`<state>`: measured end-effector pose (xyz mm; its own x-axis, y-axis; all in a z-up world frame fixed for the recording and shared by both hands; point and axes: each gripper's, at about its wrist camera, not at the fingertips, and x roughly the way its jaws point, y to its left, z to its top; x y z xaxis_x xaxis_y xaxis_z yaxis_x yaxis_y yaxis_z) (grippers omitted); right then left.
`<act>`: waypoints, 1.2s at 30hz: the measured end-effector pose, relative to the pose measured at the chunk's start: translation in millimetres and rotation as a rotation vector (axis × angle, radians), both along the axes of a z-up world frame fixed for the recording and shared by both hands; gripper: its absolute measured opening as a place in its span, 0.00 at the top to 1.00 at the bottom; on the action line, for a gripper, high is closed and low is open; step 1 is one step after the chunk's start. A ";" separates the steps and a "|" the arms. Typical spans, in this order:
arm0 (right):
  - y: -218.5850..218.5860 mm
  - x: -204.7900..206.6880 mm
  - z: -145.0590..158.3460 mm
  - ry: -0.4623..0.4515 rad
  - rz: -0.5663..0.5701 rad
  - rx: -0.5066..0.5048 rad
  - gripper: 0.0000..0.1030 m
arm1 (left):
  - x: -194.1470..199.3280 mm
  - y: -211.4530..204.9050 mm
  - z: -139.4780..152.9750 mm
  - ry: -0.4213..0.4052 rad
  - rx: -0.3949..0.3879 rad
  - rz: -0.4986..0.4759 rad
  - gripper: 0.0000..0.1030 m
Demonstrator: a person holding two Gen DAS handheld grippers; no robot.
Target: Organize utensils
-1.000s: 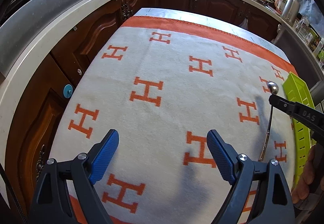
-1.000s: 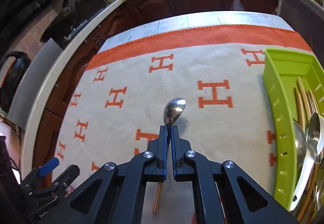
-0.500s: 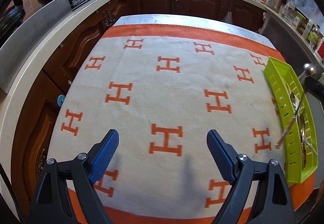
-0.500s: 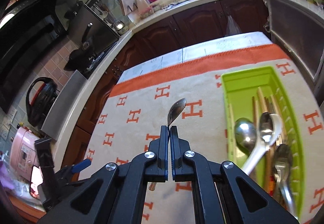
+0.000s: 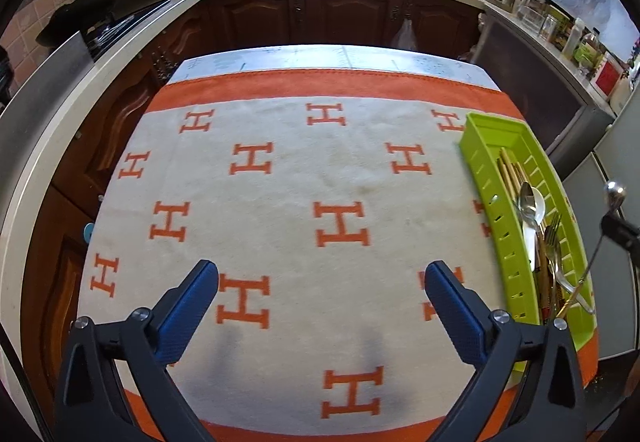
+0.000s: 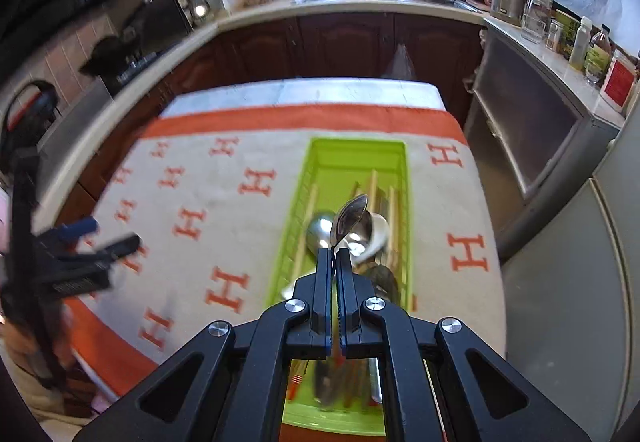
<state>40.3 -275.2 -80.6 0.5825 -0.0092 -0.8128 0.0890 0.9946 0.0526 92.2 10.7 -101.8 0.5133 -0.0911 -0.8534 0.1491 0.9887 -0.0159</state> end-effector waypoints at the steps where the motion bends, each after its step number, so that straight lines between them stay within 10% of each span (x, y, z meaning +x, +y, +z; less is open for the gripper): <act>1: -2.7 -0.6 -6.8 0.024 0.004 -0.019 0.98 | 0.5 -3.3 -0.4 0.002 0.004 -0.003 0.01; 9: -8.1 15.4 -45.4 0.122 0.004 -0.067 0.94 | 2.9 -14.9 -12.6 0.052 0.017 0.009 0.01; 13: 0.8 28.0 -45.7 0.085 -0.006 -0.002 0.68 | 2.9 -14.9 -15.4 0.060 0.007 0.022 0.01; 36: 45.5 -14.5 -30.7 0.009 -0.086 0.178 0.59 | -42.3 -5.3 9.2 0.021 0.007 0.053 0.01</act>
<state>25.8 -229.7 -111.2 0.5782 0.0854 -0.8114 0.1747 0.9585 0.2253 49.9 5.4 -92.6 0.4990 -0.0582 -0.8647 0.0963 0.9953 -0.0114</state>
